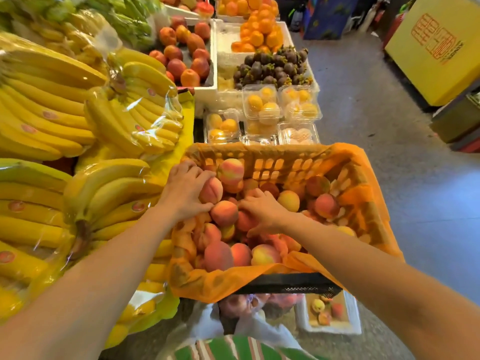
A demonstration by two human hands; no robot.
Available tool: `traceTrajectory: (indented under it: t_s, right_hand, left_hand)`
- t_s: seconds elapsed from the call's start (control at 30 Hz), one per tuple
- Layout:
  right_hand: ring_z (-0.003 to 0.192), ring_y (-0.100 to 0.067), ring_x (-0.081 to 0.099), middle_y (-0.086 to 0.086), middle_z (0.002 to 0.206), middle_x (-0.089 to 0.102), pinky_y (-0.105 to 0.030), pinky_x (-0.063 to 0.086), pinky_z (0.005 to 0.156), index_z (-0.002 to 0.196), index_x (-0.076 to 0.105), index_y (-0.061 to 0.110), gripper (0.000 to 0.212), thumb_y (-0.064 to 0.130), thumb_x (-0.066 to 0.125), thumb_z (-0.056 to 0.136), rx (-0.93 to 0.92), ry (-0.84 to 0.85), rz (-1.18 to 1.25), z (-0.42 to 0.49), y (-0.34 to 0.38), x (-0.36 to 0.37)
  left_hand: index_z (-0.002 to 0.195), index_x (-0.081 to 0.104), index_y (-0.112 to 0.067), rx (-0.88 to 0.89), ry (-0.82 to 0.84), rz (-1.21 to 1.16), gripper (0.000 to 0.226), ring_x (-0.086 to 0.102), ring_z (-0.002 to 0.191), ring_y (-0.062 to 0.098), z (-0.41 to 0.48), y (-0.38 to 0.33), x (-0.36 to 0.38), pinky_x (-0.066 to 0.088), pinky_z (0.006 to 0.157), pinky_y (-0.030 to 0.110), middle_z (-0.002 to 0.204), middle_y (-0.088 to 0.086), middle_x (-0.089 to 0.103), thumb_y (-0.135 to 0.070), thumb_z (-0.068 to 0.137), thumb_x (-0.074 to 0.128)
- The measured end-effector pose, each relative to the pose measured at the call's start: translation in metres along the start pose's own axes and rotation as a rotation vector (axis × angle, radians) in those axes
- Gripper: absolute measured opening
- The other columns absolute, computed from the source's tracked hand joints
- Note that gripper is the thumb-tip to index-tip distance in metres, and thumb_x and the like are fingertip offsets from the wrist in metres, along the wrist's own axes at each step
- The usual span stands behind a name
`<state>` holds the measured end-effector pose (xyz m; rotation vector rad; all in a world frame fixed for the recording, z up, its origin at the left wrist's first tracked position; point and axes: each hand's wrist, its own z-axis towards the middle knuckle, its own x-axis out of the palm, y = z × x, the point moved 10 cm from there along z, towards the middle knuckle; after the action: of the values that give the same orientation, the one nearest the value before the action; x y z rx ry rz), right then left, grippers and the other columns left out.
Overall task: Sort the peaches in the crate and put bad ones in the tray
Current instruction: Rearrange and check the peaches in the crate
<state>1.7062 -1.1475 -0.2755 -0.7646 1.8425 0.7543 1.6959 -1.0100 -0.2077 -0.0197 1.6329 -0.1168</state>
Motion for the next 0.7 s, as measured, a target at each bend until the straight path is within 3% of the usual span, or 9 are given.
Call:
traceTrajectory:
  t_s: [0.1, 0.17, 0.27, 0.33, 0.47, 0.6, 0.7]
  right_hand:
    - [0.115, -0.021, 0.038, 0.003, 0.128, 0.053, -0.038, 0.033, 0.089, 0.133, 0.048, 0.023, 0.072, 0.054, 0.073, 0.073, -0.014, -0.005, 0.008, 0.003, 0.0, -0.004]
    - [0.113, -0.019, 0.039, 0.002, 0.125, 0.054, -0.038, 0.035, 0.092, 0.129, 0.052, 0.022, 0.068, 0.05, 0.076, 0.072, -0.008, -0.003, 0.158, 0.0, -0.005, -0.011]
    - [0.115, -0.017, 0.048, -0.001, 0.125, 0.055, -0.033, 0.042, 0.097, 0.125, 0.056, 0.018, 0.061, 0.036, 0.082, 0.073, 0.094, -0.068, 0.606, -0.014, -0.029, -0.025]
    - [0.116, -0.014, 0.053, 0.002, 0.125, 0.055, -0.032, 0.047, 0.098, 0.125, 0.056, 0.022, 0.057, 0.033, 0.081, 0.075, 0.233, -0.122, 0.933, -0.027, -0.051, -0.033]
    - [0.104, -0.023, 0.052, -0.01, 0.115, 0.055, -0.028, 0.044, 0.08, 0.129, 0.049, 0.003, 0.044, 0.026, 0.059, 0.094, 0.415, -0.117, 1.503, -0.053, -0.068, -0.034]
    - [0.098, -0.02, 0.062, -0.008, 0.116, 0.065, -0.029, 0.047, 0.081, 0.123, 0.056, 0.017, 0.034, 0.037, 0.049, 0.096, 0.498, -0.106, 1.806, -0.076, -0.071, -0.033]
    - [0.093, -0.017, 0.067, -0.005, 0.11, 0.069, -0.028, 0.054, 0.072, 0.114, 0.061, 0.02, 0.031, 0.042, 0.047, 0.096, 0.512, -0.129, 1.913, -0.093, -0.074, -0.034]
  left_hand:
    - [0.129, 0.053, -0.023, 0.1, -0.022, 0.005, 0.076, 0.037, 0.126, 0.028, 0.006, 0.0, -0.004, 0.026, 0.103, 0.042, 0.117, 0.004, 0.06, -0.056, 0.063, 0.071]
    - [0.123, 0.058, -0.023, 0.148, -0.039, -0.041, 0.076, 0.042, 0.12, 0.026, 0.01, 0.003, -0.007, 0.029, 0.099, 0.041, 0.109, 0.001, 0.063, -0.063, 0.058, 0.065]
    - [0.115, 0.063, -0.021, 0.2, -0.098, -0.275, 0.077, 0.052, 0.108, 0.024, 0.017, 0.001, -0.027, 0.039, 0.092, 0.04, 0.104, 0.0, 0.066, -0.065, 0.053, 0.054]
    - [0.114, 0.063, -0.02, 0.185, -0.114, -0.52, 0.073, 0.056, 0.103, 0.019, 0.024, -0.001, -0.041, 0.044, 0.088, 0.034, 0.108, 0.0, 0.065, -0.061, 0.054, 0.058]
    - [0.117, 0.055, -0.02, -0.093, 0.081, -1.196, 0.076, 0.06, 0.098, 0.017, 0.034, -0.009, -0.032, 0.051, 0.074, 0.028, 0.107, 0.003, 0.063, -0.056, 0.051, 0.068]
    - [0.109, 0.062, -0.019, -0.204, 0.349, -1.649, 0.046, 0.062, 0.093, 0.023, 0.035, -0.048, -0.012, 0.053, 0.073, 0.033, 0.103, 0.008, 0.067, -0.033, 0.065, 0.064]
    - [0.123, 0.058, -0.012, -0.292, 0.517, -1.809, 0.07, 0.063, 0.09, 0.024, 0.03, -0.069, 0.008, 0.055, 0.065, 0.031, 0.109, 0.014, 0.064, -0.041, 0.061, 0.07]
